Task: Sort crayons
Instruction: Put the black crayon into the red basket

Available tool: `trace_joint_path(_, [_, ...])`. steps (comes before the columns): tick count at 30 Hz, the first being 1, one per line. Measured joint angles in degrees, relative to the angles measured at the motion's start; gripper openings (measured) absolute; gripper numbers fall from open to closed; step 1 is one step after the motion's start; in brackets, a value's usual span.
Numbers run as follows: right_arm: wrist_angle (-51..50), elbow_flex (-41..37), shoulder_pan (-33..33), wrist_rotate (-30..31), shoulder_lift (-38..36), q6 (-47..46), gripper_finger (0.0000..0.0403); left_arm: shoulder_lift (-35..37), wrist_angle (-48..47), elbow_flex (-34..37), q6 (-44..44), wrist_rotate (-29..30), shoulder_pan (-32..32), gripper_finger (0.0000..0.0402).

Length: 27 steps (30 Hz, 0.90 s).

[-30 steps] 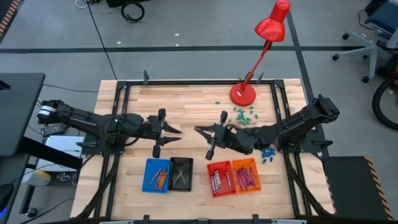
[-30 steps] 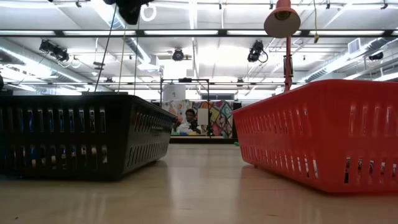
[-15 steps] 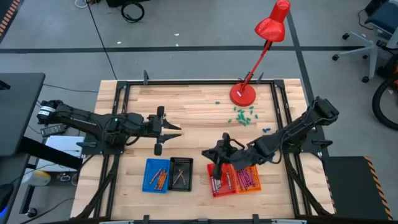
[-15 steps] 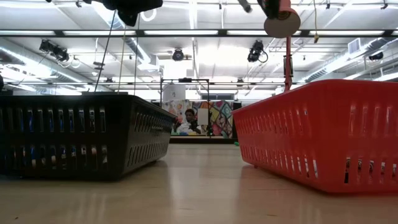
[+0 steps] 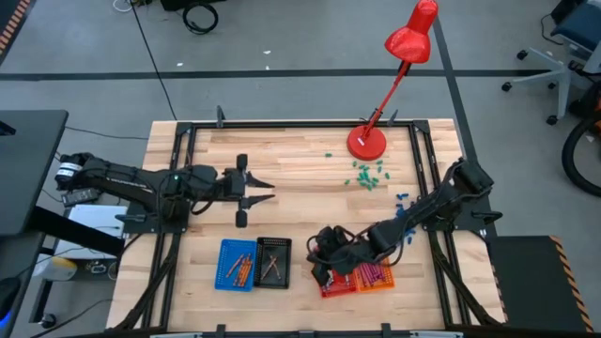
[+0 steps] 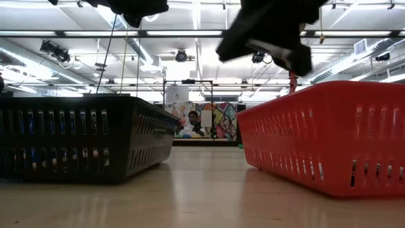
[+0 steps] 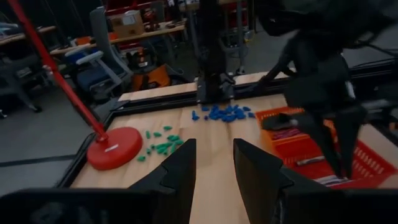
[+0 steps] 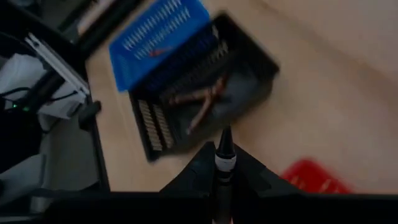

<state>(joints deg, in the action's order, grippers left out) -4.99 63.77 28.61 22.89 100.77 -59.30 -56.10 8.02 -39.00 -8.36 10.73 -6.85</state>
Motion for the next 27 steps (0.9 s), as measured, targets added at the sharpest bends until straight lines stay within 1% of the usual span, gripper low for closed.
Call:
trace_joint_path(4, [-1.63,0.0,1.62,-1.63,2.25,-6.59,0.003,0.07,0.37,0.0,-1.6,-0.05,1.41,0.0119])
trace_joint_path(8, [-5.69,0.0,3.65,2.37,2.27,-11.78,0.003,1.14,1.3,0.0,-3.36,-0.06,2.65,0.0119])
trace_joint_path(10, [-7.41,0.0,4.4,3.24,2.25,-14.09,0.003,2.25,0.58,0.07,-4.05,-0.05,3.1,0.0119])
trace_joint_path(16, [-13.18,0.01,5.34,-0.88,3.21,-21.41,0.003,4.52,1.28,0.02,-5.67,-1.78,5.16,0.0119])
trace_joint_path(20, [-13.42,-0.02,5.34,-4.61,4.25,-22.05,0.003,4.56,1.55,0.02,-5.77,-1.93,6.84,0.0119])
trace_joint_path(24, [-13.49,-0.02,5.35,-5.32,4.59,-20.69,0.0031,4.24,1.46,0.02,-5.23,-2.04,8.77,0.0119])
trace_joint_path(27, [-13.41,-0.02,5.35,-6.05,4.59,-20.4,0.0039,4.26,1.6,0.02,-4.47,-2.0,9.38,0.0119])
